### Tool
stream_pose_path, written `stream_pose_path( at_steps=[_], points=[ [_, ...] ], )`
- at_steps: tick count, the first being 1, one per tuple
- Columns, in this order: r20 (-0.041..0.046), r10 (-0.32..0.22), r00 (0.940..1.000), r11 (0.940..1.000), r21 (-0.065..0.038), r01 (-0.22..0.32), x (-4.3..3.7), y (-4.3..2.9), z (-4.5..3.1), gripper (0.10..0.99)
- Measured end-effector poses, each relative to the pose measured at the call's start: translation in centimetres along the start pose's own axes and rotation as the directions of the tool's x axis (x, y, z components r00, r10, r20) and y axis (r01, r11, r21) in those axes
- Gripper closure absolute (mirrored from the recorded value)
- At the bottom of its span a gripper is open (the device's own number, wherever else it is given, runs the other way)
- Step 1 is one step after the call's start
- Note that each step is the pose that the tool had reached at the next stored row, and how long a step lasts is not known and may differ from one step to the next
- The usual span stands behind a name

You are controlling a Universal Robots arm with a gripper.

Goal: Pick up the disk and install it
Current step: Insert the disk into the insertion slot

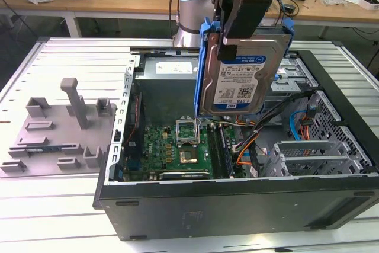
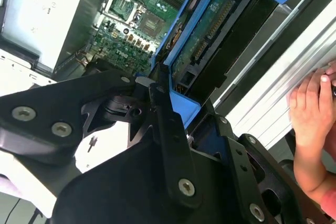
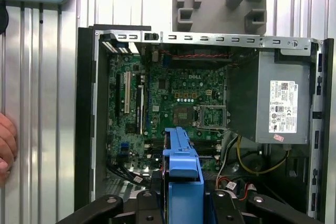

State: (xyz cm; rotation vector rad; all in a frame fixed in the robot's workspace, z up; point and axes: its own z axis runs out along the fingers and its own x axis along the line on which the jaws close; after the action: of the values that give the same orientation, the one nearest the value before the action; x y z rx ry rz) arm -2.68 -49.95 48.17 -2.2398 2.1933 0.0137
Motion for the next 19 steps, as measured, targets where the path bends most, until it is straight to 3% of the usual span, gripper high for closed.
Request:
stream_pose_path(
  at_steps=[8, 10, 14, 19],
  points=[
    [0.0, 0.007, 1.0, 1.0, 0.0, -0.007, 1.76, -0.54, 0.13, 0.718],
    [0.0003, 0.007, 1.0, 1.0, 0.0, -0.007, 2.03, -1.02, 0.18, 0.718],
    [0.0003, 0.007, 1.0, 1.0, 0.0, -0.007, 2.7, -2.9, 0.28, 0.718],
    [0.0006, 0.008, 1.0, 1.0, 0.0, -0.008, 3.7, -4.0, 0.45, 0.718]
  ],
)
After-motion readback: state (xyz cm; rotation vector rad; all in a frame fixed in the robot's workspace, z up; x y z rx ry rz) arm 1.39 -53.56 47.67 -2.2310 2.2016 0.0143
